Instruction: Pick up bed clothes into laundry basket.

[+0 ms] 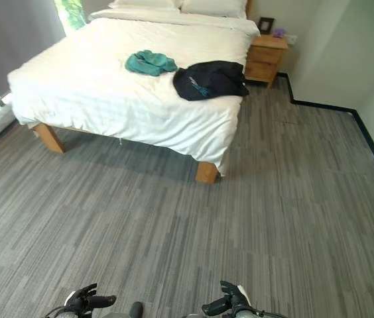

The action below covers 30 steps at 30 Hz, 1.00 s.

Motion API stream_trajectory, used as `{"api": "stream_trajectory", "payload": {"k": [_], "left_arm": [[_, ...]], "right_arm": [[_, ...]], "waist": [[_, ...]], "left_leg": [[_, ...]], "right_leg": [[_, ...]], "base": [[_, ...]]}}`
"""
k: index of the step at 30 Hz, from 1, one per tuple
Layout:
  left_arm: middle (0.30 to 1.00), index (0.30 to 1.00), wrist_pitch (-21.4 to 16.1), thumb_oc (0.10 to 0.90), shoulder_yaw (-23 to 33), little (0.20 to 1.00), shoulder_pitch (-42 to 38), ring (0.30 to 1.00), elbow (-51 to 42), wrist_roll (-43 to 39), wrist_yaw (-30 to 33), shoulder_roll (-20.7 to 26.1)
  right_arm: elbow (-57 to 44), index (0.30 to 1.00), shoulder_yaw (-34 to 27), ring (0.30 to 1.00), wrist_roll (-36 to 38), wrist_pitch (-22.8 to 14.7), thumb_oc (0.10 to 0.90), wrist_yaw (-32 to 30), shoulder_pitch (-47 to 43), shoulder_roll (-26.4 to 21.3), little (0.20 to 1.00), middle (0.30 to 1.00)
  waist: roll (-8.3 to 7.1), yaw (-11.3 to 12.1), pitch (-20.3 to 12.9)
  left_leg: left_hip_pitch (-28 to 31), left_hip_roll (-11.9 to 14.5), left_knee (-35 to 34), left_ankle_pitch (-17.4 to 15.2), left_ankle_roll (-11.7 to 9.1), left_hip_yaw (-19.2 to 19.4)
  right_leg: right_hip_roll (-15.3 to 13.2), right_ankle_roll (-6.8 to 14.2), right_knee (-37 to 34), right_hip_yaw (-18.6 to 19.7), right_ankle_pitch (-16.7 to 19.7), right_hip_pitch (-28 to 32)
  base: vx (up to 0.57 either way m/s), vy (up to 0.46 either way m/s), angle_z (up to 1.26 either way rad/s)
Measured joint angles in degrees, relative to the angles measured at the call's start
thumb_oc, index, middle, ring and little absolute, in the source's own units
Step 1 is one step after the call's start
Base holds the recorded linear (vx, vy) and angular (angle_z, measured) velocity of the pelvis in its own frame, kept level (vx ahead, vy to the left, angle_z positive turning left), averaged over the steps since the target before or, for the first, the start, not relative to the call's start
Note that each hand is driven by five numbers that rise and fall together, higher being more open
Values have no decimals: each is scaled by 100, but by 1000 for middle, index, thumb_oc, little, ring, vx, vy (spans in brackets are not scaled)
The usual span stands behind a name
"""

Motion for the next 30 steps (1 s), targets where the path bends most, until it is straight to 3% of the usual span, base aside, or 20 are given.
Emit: {"api": "stream_trajectory", "payload": {"k": [3, 7, 16, 17, 20, 25, 30], "left_arm": [[900, 900, 8, 800, 70, 900, 190, 900, -3, -48, 10, 8], [900, 900, 34, 800, 111, 900, 212, 900, -287, -98, 86, 23], [900, 900, -125, 800, 137, 900, 1, 900, -3413, -1224, 487, 476], [900, 900, -332, 800, 163, 900, -38, 900, -3703, -1296, 515, 531], [900, 900, -414, 800, 295, 900, -170, 900, -4696, -1552, 561, 534], [900, 900, -510, 800, 331, 900, -243, 900, -4707, -1637, 571, 445], [900, 900, -501, 800, 330, 900, -109, 900, -4693, -1801, 778, 38]], "right_arm": [[-6, 900, -41, 900, 30, -2, 800, 20, -66, -7, 900, 900], [-229, 900, -534, 900, 563, 16, 800, -72, -125, -56, 900, 900], [-2837, 900, -958, 900, 1264, -21, 800, -519, -188, -364, 900, 900], [-3098, 900, -982, 900, 1303, -191, 800, -547, -219, -397, 900, 900], [-3969, 900, -1049, 900, 1309, -196, 800, -630, -189, -485, 900, 900], [-4442, 900, -988, 900, 1445, -307, 800, -579, -138, -416, 900, 900], [-4667, 900, -884, 900, 1521, -313, 800, -477, -45, -341, 900, 900]], "waist": [[-11, 24, -2], [-14, -18, -19], [41, -179, -72], [64, -183, -80], [106, -166, -80], [118, -192, -74], [181, -195, 68]], "left_leg": [[85, 10, -74, -2, -2, -74], [148, 12, -181, -3, -2, -33], [145, 0, -215, 5, 21, 256], [134, 7, -223, 6, 22, 266], [166, 14, -264, 1, 29, 384], [190, 12, -301, 2, 29, 416], [91, -27, -379, -7, 42, 422]], "right_leg": [[10, -2, -73, -37, 2, 89], [-3, 10, -54, 22, 16, 61], [-24, 63, 0, 329, 93, -151], [-16, 73, -25, 331, 118, -127], [-11, 107, -102, 432, 156, -157], [5, 154, -276, 583, 249, -114], [-36, 213, -367, 616, 332, -224]], "base": [[37, 4, 6], [-16, 35, -8], [-19, 45, -18], [-29, 55, -8], [-22, 65, -19], [-4, 77, -17], [22, 161, -6]]}}
